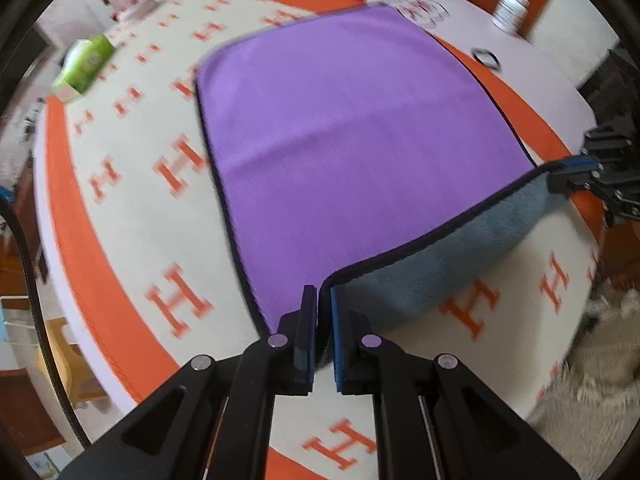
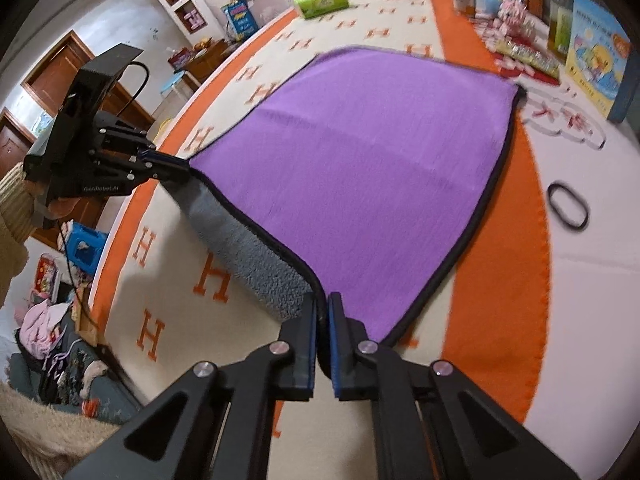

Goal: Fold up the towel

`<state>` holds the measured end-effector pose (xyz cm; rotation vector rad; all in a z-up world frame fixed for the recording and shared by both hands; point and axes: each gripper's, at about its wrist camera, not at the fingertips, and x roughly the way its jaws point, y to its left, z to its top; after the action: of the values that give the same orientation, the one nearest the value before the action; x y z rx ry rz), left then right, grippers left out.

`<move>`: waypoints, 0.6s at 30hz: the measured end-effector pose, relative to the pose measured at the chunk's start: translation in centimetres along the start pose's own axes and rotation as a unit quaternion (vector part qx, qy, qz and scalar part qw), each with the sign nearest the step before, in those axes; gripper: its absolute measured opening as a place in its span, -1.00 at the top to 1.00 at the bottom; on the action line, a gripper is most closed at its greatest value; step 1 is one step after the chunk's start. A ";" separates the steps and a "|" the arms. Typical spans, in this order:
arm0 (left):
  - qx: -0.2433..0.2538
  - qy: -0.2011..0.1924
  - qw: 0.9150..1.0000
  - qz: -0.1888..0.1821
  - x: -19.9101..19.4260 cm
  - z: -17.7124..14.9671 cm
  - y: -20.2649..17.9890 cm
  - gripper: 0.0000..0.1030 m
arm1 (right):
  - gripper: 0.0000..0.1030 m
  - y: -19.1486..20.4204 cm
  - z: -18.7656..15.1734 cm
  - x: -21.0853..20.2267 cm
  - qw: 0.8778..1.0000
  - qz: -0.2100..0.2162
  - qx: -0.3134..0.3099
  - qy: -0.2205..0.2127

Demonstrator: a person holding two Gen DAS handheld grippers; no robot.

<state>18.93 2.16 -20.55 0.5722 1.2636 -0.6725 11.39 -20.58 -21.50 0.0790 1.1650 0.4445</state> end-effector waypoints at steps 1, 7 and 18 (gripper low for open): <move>-0.006 -0.006 1.000 0.009 -0.2 0.6 0.1 0.91 | 0.91 -0.3 0.6 -0.2 1.000 -0.006 0.002 -0.007; -0.040 -0.053 0.997 0.051 -1.7 6.1 1.5 0.91 | 0.91 -3.0 4.7 -1.4 0.998 -0.040 0.025 -0.045; -0.112 -0.075 0.983 0.121 1.4 16.9 6.5 0.91 | 0.91 -9.1 14.3 0.0 0.989 -0.095 0.058 -0.099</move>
<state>35.07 -5.74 -18.11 0.4698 1.0888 -0.3584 26.93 -26.49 -18.37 0.1086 0.9913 0.1956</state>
